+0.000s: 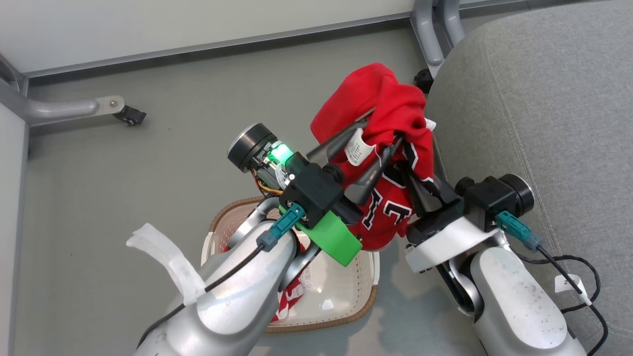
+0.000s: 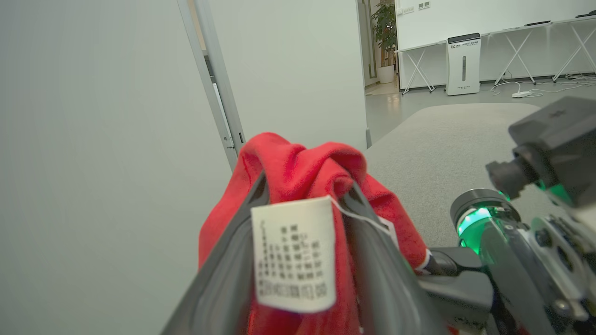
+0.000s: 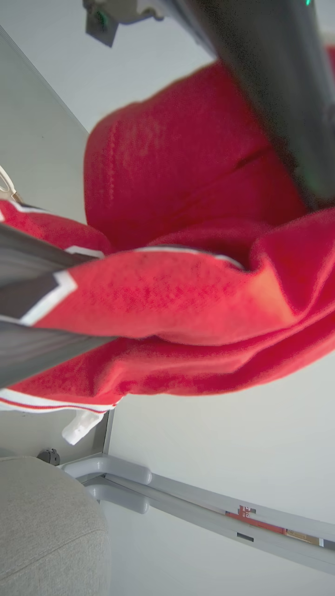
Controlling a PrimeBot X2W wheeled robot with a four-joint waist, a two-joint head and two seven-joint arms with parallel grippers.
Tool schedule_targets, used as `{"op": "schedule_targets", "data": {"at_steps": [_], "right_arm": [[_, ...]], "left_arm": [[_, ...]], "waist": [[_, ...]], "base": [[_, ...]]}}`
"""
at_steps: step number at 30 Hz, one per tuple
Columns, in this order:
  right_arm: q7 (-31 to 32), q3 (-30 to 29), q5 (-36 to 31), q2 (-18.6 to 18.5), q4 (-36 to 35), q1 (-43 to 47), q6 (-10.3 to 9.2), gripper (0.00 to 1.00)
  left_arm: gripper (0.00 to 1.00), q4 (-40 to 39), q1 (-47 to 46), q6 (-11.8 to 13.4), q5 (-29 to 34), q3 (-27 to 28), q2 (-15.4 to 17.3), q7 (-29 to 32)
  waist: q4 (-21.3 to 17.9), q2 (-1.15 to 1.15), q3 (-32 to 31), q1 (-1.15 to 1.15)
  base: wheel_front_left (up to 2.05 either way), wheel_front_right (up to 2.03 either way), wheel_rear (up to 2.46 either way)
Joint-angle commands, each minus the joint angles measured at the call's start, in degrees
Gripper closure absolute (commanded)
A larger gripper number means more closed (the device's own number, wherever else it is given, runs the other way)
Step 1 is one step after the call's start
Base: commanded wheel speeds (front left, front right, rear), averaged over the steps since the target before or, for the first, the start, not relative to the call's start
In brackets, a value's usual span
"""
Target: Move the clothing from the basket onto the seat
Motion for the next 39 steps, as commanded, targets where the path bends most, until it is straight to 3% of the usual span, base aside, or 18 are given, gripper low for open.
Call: {"op": "schedule_targets", "data": {"at_steps": [1, 19, 39], "right_arm": [[-0.12, -0.49, 0.17, -0.21, -0.23, -0.91, -0.02, 1.00], [-0.12, -8.26, -0.84, -0.21, 0.17, 0.14, -0.02, 1.00], [-0.12, -16.05, -0.02, -0.20, -2.18, 5.14, -0.02, 1.00]], "left_arm": [[0.00, 0.02, 0.64, -0.16, 0.01, -0.01, -0.10, -0.03], [0.00, -0.23, 1.62, -0.14, 0.59, 0.22, 0.70, -0.03], [0.00, 0.75, 4.95, -0.15, 0.59, 0.84, 1.86, -0.03]], "waist": [[-0.03, 0.00, 0.03, 0.00], [-1.07, 0.00, -0.45, 0.00], [-13.74, 0.00, -0.36, 0.00]], "base": [[0.00, 0.00, 0.00], [0.00, 0.00, 0.00], [0.00, 0.00, 0.00]]}}
